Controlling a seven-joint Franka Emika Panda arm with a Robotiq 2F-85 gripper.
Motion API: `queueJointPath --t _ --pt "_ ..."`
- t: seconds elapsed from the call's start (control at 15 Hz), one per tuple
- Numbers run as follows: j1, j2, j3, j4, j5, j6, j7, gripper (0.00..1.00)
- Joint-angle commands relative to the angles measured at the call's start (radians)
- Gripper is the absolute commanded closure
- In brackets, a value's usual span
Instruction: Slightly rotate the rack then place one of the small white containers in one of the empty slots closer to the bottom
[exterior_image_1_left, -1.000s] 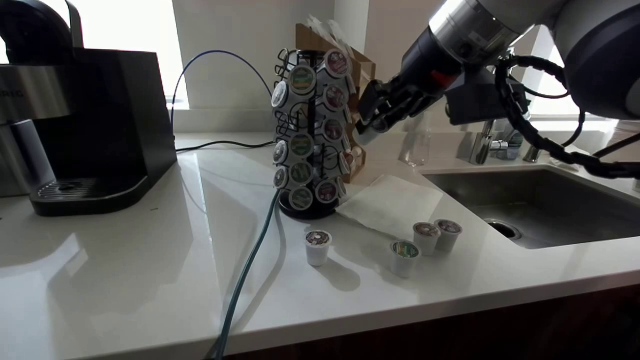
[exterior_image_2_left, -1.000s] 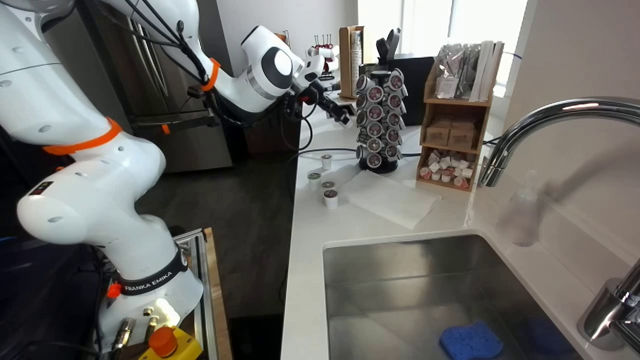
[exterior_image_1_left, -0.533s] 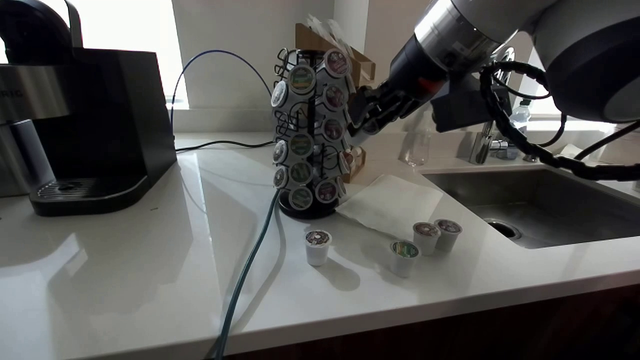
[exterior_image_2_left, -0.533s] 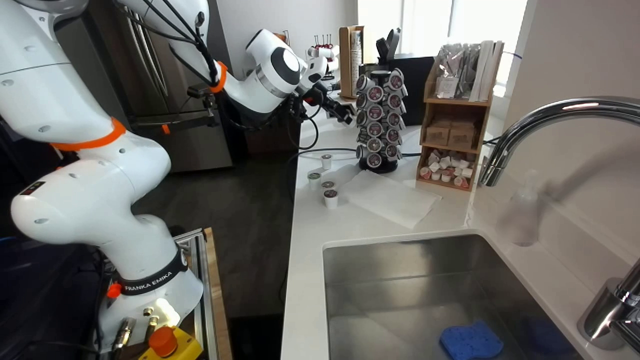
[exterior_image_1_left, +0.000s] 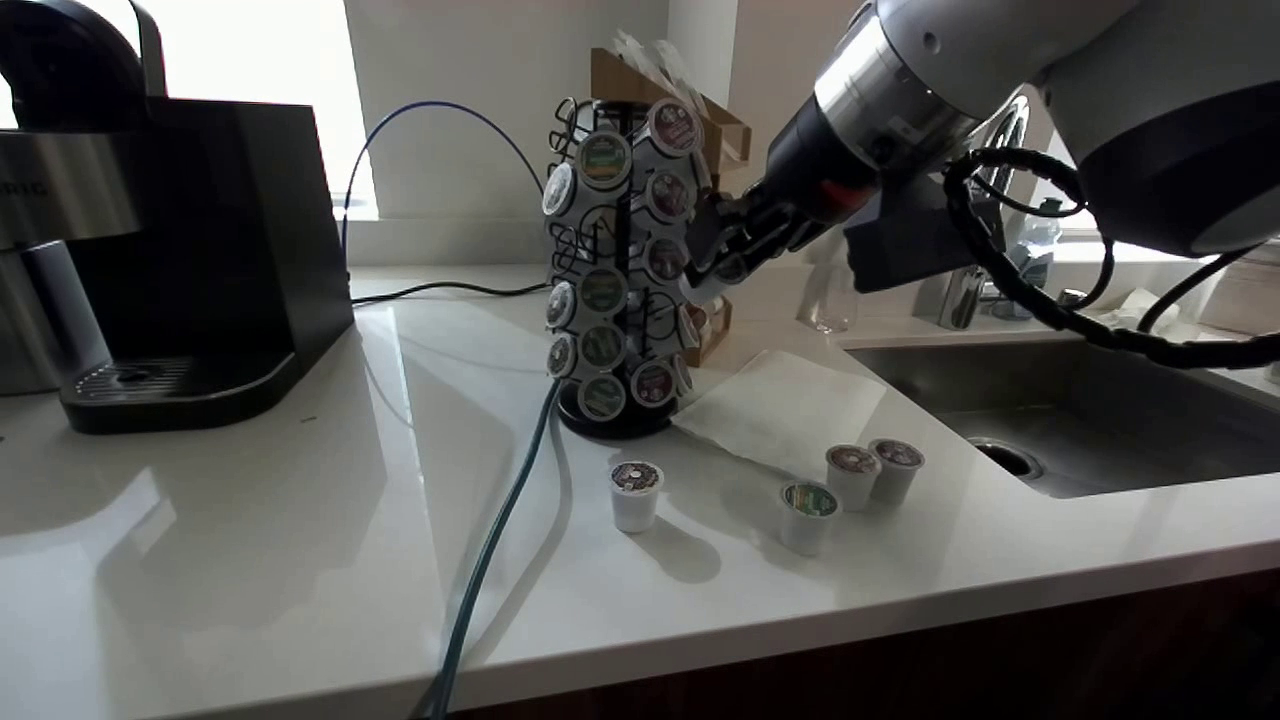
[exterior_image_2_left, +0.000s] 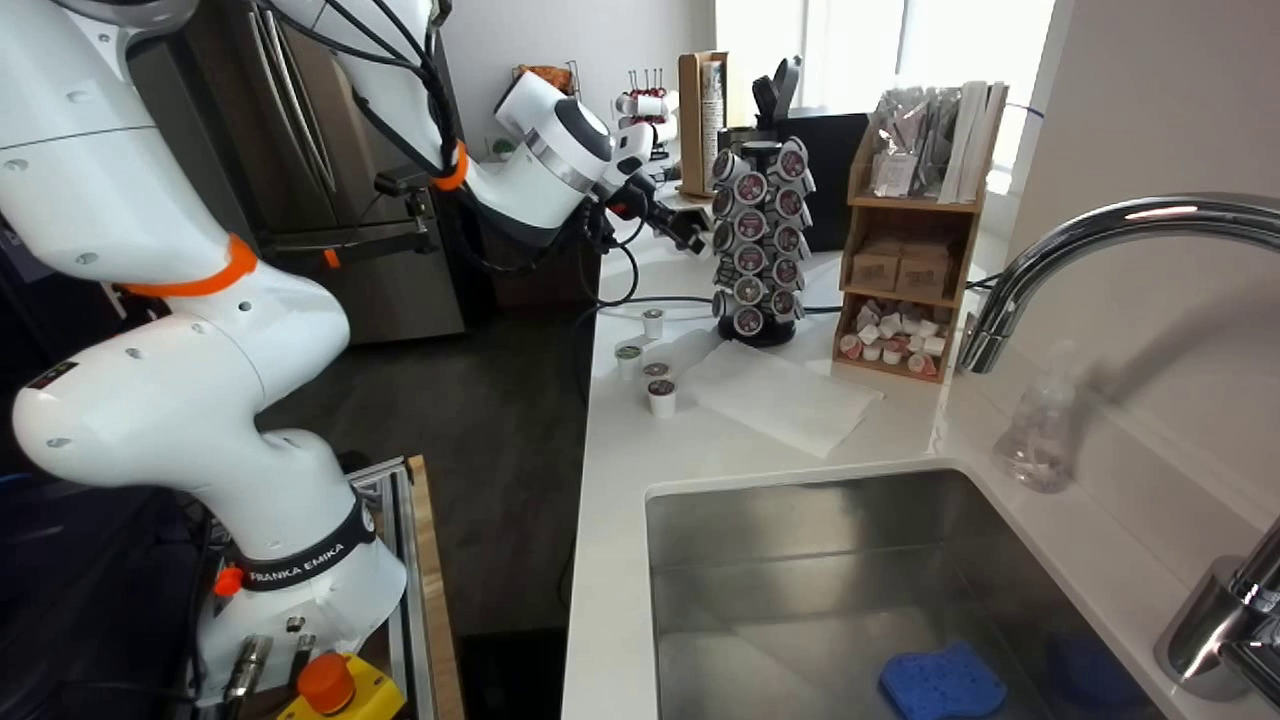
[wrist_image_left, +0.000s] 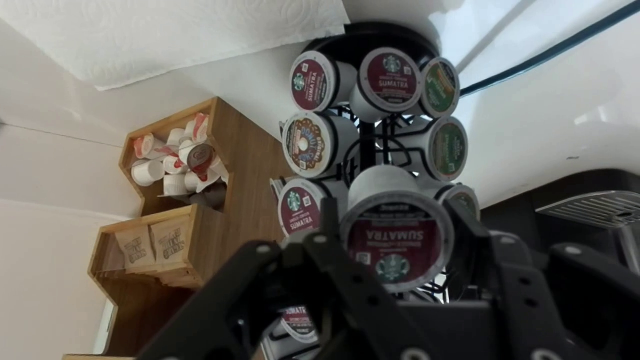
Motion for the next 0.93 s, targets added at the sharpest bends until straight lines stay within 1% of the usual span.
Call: queueJointPath --t 0.0,0.27,0.47,0.53,0.67,0.87 --pt "-0.069 0.046 0.070 0.032 -0.139 -0.020 0.136 0.71" --pt "-0.082 0.114 0.090 0.064 -0.283 -0.058 0.255 0.71" --pt "-0.065 0.171 0.087 0.102 -0.424 -0.138 0.367 0.71" --pt "-0.058 0.112 0.062 0.066 -0.330 -0.080 0.277 0.46" --pt "-0.058 0.142 0.066 0.084 -0.378 -0.108 0.318 0.46" --pt "-0.058 0.159 0.067 0.092 -0.385 -0.111 0.320 0.46"
